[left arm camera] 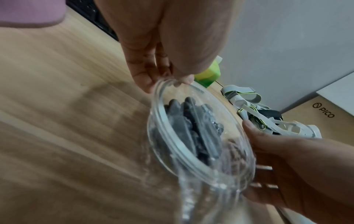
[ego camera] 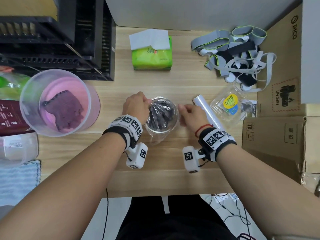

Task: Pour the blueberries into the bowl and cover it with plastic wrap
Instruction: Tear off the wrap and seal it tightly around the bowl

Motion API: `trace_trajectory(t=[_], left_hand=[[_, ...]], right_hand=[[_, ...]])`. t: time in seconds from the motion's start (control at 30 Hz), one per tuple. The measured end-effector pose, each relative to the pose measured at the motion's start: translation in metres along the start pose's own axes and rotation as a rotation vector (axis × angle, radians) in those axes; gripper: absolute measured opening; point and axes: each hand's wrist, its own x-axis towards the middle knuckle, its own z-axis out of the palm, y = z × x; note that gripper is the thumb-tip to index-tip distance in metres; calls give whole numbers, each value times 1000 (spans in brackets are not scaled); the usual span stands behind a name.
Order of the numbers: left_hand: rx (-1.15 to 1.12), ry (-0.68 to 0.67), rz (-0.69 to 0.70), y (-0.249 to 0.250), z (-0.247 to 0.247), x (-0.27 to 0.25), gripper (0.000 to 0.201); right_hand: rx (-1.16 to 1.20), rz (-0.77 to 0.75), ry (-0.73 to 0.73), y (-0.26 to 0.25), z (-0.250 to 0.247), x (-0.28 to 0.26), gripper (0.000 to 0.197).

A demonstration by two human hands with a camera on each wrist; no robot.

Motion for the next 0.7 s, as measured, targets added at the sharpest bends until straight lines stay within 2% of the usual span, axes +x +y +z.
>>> trace_trajectory(t=[0.07,0.1,0.13,0.17,0.27,0.3,0.37,0.47,0.7], left_hand=[[15,-23,29,-2,-4,0,11],[13,-48,65,-3,-5,0,14],[11,-89,104,-2,-5,1,26],[16,-142,147,-1,-5,0,44],[105,-304,253,10,-2,-5,114],[159,-338,279,14,0,-8,132],[265,-363,326,18,3,-11,151],[294,-362,341,17,7,-10,156],[258,-342,340,17,8,-12,148]], right_hand=[[149,144,-50,-1,2,2,55],[180,195,-93,-2,2,3,59],[197,217,-128,-3,3,5,60],[227,224,-136,-4,3,6,56],[362,172,-78,-9,0,8,26],[364,131,-57,-12,-1,8,21],[336,63,-28,-15,-1,11,18],[313,31,55,-17,0,13,19],[369,37,176,-10,9,10,21]])
